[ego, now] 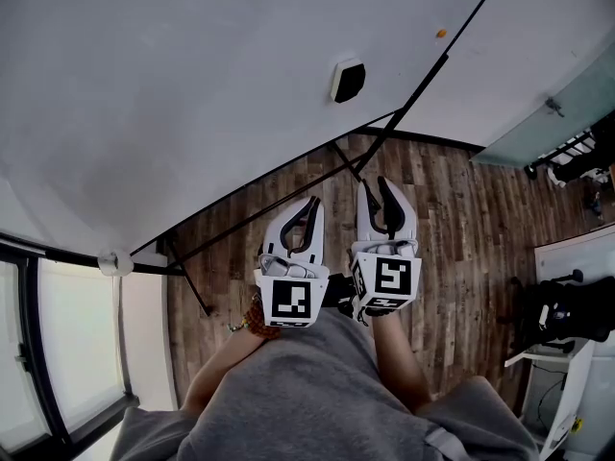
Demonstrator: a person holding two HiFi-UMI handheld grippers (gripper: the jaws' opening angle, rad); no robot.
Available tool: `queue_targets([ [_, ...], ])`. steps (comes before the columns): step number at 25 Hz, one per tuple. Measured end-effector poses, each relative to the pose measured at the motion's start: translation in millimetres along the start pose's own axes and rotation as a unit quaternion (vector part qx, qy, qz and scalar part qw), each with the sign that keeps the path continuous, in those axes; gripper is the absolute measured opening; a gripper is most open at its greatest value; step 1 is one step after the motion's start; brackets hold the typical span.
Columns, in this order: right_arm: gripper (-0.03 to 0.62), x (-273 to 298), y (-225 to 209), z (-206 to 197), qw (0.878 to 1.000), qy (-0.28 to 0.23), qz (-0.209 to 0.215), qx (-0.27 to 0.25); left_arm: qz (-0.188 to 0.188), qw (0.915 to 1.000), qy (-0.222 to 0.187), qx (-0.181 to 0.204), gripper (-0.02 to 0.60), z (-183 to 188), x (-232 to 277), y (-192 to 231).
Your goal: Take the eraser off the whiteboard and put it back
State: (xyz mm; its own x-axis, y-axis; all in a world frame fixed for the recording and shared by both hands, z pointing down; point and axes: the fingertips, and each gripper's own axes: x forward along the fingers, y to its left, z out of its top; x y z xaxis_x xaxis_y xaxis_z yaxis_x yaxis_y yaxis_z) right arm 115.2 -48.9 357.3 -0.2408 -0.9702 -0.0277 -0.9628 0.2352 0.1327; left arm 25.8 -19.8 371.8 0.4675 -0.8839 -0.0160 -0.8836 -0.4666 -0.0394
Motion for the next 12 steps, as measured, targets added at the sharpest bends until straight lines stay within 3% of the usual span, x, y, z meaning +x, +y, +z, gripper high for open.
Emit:
queue_targets([
  [12, 0.132, 33.4, -3.0, -7.4, 1.0, 0.006, 0.011, 0.007, 0.006, 1.0, 0.004, 0.004, 0.008, -5.3, 25.1, 17.2],
])
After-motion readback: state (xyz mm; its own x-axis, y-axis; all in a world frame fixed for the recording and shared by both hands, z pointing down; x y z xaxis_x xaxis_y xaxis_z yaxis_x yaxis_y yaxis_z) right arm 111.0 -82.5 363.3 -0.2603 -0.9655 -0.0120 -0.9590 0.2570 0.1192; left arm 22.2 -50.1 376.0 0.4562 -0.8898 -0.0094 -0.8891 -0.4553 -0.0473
